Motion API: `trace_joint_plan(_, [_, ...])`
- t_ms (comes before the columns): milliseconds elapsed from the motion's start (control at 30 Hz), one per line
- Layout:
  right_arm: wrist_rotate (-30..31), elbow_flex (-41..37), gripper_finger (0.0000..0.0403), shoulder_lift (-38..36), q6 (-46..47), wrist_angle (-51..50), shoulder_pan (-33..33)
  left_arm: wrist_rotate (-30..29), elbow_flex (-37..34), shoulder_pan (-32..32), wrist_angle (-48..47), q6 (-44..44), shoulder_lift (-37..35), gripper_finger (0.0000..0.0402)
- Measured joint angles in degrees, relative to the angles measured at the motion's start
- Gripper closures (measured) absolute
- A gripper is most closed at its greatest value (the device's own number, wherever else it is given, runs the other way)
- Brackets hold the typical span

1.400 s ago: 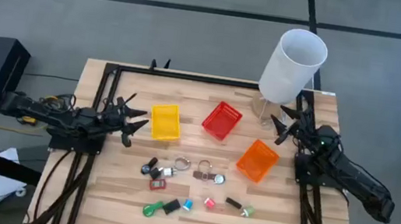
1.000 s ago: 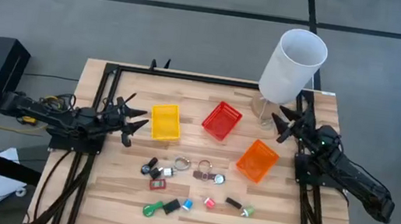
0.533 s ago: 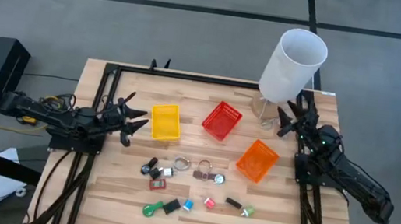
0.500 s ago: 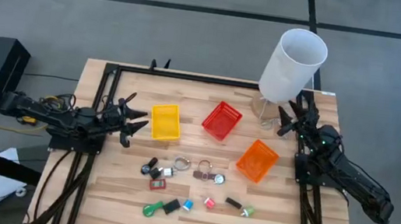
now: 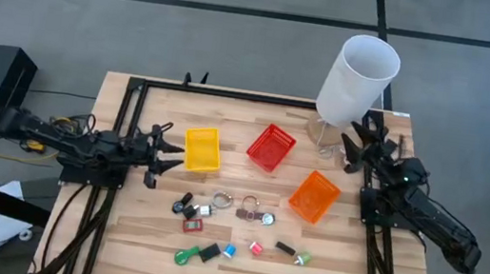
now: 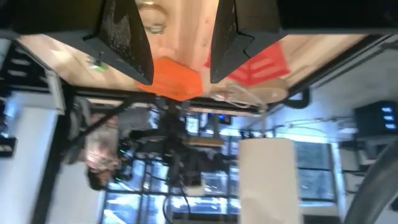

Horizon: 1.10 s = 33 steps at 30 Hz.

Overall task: Pick & Place Office items
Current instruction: Put the white adapter into the yellow basket

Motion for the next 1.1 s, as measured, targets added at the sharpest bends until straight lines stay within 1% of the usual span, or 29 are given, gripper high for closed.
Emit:
trace_joint_plan(100, [-2.35, 0.3, 0.0147, 1.12, -0.66, 5.41, 2.31, 2.01, 3.83, 0.0, 0.35, -1.41, 6.57, 0.0245])
trace_joint_plan(167, [-2.55, 1.07, 0.0147, 3.4, -1.14, 5.16, 4.16, 2.25, 6.56, 0.0, 0.3, -1.7, 12.06, 0.024])
trace_joint_plan(267, [-2.51, 2.32, 0.0147, 7.25, -2.74, 8.29, 7.08, 2.31, 10.97, -0.07, 0.13, -1.75, 21.21, 0.0227])
trace_joint_plan(400, [-2.49, 3.32, 0.0147, 13.91, -3.19, 10.13, 10.48, 3.81, 16.71, -1.41, -0.03, -1.77, 31.79, 0.0207])
trace_joint_plan(567, [-2.36, 4.5, 0.0147, 22.56, -4.04, 15.13, 13.57, 4.52, 21.89, -4.47, -0.51, -3.06, 42.12, 0.0191])
trace_joint_plan(633, [-2.36, 5.29, 0.0147, 25.45, -4.04, 18.58, 15.45, 4.63, 23.65, -5.37, -0.9, -4.88, 44.99, 0.0187])
trace_joint_plan(700, [-2.38, 7.16, 0.0147, 30.35, -4.07, 20.6, 17.66, 4.61, 25.42, -6.3, -2.82, -7.04, 47.34, 0.0185])
trace_joint_plan(767, [-2.36, 8.56, 0.0147, 35.79, -4.07, 19.98, 20.05, 4.55, 26.72, -7.32, -5.34, -9.54, 48.94, 0.0186])
trace_joint_plan(933, [-2.38, 13.86, 0.0147, 47.36, -6.76, 20.75, 25.09, 4.75, 27.56, -11.03, -6.49, -16.52, 53.57, 0.0192])
trace_joint_plan(1000, [-2.37, 15.82, 0.0147, 52.22, -7.66, 19.56, 26.54, 4.8, 27.58, -12.7, -6.47, -18.49, 55.26, 0.0194])
trace_joint_plan(1100, [-2.37, 20.04, 0.0147, 58.44, -7.8, 20.67, 28.24, 4.82, 27.85, -14.76, -8.3, -20.98, 56.97, 0.0194])
